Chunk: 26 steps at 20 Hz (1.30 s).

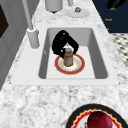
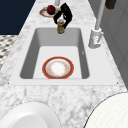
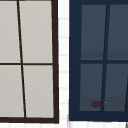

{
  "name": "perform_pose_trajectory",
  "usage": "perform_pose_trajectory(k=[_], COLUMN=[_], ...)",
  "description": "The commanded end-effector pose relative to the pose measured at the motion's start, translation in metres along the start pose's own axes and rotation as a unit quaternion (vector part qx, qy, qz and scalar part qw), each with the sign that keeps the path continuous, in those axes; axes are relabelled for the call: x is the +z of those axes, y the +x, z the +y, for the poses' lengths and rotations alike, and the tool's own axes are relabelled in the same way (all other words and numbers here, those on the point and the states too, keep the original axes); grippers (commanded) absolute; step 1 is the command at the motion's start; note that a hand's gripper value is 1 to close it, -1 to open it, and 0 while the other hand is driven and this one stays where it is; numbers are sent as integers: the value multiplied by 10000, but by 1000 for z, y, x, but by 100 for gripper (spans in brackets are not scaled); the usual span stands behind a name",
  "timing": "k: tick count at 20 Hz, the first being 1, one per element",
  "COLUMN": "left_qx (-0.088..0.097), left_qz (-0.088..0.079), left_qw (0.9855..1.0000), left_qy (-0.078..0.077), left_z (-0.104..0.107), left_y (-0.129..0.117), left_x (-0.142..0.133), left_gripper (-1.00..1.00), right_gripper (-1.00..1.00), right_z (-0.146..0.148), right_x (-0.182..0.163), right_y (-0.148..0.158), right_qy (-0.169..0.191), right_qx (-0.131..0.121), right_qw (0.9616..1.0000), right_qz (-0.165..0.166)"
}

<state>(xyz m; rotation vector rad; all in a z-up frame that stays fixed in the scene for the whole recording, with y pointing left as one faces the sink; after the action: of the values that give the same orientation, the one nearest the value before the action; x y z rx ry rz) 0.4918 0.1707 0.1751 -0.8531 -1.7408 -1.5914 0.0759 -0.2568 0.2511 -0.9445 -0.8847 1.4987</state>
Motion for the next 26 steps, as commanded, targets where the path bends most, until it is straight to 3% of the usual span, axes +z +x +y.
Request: perform_pose_trajectory(k=[1, 9, 11, 16, 26], left_qx=[361, 524, 467, 516, 629], left_qz=[0, -33, -58, -112, -277], left_qw=[9993, 9986, 9989, 9985, 9973], left_qy=[58, 46, 53, 112, 251], left_z=[5, 12, 9, -4, -52], left_y=[23, 74, 83, 102, 140], left_x=[25, 80, 94, 131, 199], left_gripper=[100, 100, 100, 100, 100], right_gripper=[0, 0, 0, 0, 0], right_z=[0, 0, 0, 0, 0], right_x=[0, 0, 0, 0, 0], right_y=[0, 0, 0, 0, 0], right_qy=[0, 0, 0, 0, 0], right_qx=[0, 0, 0, 0, 0], right_qw=[10000, 10000, 10000, 10000, 10000], right_qz=[0, 0, 0, 0, 0])
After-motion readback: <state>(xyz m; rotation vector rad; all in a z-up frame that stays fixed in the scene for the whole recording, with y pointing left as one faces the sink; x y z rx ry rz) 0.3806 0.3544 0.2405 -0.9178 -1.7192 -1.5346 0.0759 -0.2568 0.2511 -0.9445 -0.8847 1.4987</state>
